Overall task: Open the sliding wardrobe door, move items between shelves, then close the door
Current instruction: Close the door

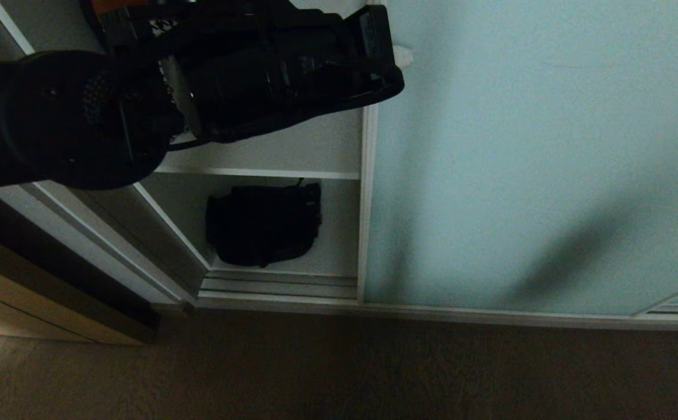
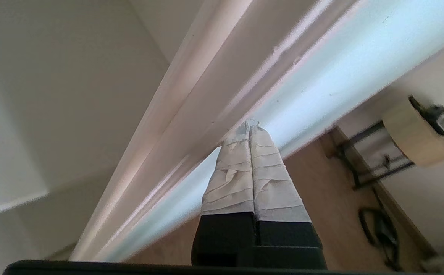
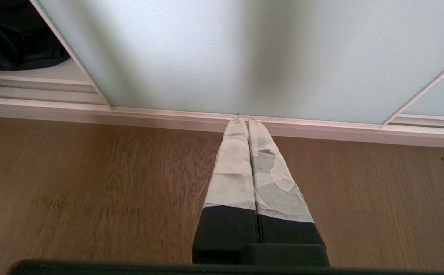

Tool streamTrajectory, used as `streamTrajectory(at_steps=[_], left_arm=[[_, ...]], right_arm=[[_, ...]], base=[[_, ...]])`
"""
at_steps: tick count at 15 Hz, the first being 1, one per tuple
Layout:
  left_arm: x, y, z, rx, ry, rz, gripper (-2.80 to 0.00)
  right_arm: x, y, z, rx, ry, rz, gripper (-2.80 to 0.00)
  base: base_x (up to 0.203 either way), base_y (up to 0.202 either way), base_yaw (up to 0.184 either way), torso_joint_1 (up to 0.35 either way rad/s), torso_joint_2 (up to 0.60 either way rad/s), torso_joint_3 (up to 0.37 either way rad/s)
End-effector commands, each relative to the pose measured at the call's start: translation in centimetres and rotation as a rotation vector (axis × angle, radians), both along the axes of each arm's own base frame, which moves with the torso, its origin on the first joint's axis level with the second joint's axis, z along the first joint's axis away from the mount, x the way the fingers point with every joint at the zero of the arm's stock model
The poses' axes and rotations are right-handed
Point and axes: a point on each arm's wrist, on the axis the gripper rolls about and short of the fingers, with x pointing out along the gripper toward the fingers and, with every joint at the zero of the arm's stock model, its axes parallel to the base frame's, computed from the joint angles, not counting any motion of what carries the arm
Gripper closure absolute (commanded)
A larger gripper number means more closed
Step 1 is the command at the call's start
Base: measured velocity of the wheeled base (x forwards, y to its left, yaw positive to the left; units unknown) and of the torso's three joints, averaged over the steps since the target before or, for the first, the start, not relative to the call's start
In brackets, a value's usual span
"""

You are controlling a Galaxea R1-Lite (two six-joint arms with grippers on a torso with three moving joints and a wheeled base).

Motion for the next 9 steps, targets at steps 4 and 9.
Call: streamTrajectory(at_steps=[4,9], left_arm=[[0.5,-0.5,-0.8,-0.007,0.0,0.019,0.0],[-0.3,0.9,0.5,-0.022,-0.025,0.067,0.0]], right_arm=[[0.0,0.0,0.0,0.0,0.001,0.0,0.0],[0.0,0.0,0.0,0.0,0.002,0.001,0.0]], base=[[0.0,0.0,0.0,0.0,0.0,0.0],[0.0,0.0,0.0,0.0,0.0,0.0]])
